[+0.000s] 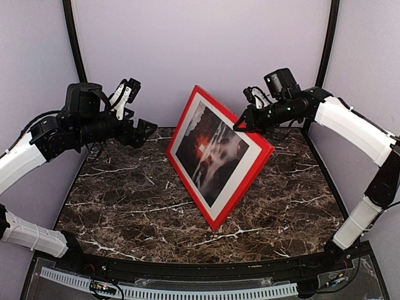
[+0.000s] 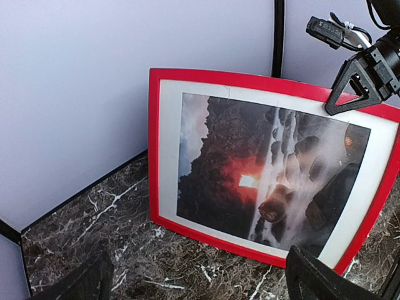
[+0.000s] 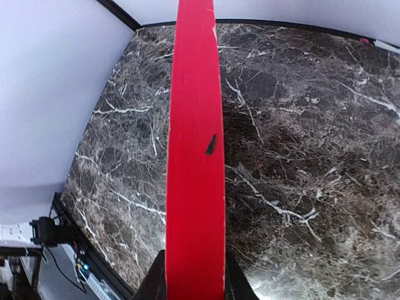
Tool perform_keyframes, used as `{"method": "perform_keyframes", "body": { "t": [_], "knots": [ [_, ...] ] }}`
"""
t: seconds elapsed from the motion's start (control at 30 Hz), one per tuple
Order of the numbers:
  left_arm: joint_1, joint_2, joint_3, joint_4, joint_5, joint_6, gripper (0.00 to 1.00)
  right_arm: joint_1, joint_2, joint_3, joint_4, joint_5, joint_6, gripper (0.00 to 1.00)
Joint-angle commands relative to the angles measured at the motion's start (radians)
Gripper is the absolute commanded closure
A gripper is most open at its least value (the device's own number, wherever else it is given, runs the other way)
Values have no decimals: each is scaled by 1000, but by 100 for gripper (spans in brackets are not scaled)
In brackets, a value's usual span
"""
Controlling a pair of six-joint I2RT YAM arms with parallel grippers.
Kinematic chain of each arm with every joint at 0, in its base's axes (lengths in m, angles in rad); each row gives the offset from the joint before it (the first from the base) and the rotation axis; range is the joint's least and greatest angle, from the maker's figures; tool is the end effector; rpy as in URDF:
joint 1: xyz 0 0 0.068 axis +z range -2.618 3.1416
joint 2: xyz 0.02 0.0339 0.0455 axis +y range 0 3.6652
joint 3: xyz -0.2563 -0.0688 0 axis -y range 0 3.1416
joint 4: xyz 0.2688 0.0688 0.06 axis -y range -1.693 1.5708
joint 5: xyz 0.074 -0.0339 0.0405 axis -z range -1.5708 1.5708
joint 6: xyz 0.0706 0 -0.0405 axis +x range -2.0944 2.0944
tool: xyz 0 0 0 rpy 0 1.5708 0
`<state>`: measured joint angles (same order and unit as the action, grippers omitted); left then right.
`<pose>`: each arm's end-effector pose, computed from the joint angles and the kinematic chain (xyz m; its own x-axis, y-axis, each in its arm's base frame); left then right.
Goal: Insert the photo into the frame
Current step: Turn over the photo frame, then place the photo frame at the center of the board.
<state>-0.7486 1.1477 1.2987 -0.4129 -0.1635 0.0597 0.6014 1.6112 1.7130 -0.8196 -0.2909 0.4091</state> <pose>0.2351 -0.2027 0.4098 -0.1562 0.2254 -0.9617 0.5667 0.8179 0.0997 0.3170 0.2421 0.3634 -0.7840 -0.0758 -0.6161 -0.4450 0.7606 0.4727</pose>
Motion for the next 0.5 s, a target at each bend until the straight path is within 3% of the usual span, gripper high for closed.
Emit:
{"method": "perform_keyframes", "body": {
  "t": [0.0,0.2,0.47],
  "knots": [
    [5,-36,-51,52,-19,-81,1,-25,-88,-171,380,-12,242,100],
    [5,-37,-127,96,23,-133,1,-42,-146,-429,605,2,419,99],
    [5,-41,-206,136,70,-158,1,-56,-189,-744,891,-43,589,74]
  ]
}}
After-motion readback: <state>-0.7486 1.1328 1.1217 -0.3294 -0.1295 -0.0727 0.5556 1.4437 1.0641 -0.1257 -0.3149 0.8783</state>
